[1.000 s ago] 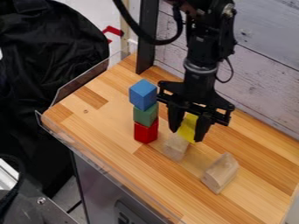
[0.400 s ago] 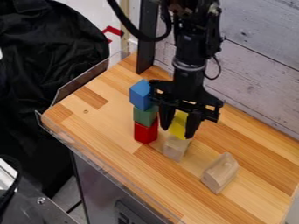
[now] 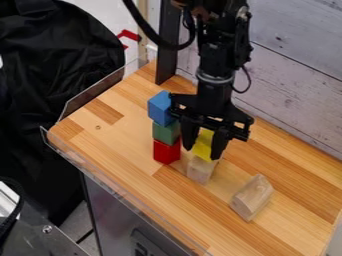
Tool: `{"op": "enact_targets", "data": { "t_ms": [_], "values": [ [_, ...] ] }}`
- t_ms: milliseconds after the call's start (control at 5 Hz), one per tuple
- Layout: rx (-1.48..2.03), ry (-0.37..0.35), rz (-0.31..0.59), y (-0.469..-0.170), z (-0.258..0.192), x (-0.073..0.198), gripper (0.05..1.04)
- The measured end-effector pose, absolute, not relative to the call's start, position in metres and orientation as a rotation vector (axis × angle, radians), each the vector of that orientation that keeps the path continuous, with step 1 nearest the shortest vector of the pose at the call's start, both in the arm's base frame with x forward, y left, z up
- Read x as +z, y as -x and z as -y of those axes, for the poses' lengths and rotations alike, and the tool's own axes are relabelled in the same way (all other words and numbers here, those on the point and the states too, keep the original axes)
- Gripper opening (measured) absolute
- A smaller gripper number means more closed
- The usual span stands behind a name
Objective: Put the yellow cube on top of one block
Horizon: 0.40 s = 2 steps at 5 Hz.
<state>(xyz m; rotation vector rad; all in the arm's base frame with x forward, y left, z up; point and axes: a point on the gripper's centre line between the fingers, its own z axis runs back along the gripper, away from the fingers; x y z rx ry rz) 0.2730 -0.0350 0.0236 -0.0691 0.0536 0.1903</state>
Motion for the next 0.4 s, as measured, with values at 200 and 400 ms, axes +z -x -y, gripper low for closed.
{"op": "enact_targets", "data": {
  "t_ms": [200,400],
  "values": [
    [0.187,0.078,-0.053,-0.2732,0.0363,0.0237,0.518],
    [0.188,0.076,-0.068,-0.2698,0.0361,0.0227,0.562]
  ]
}}
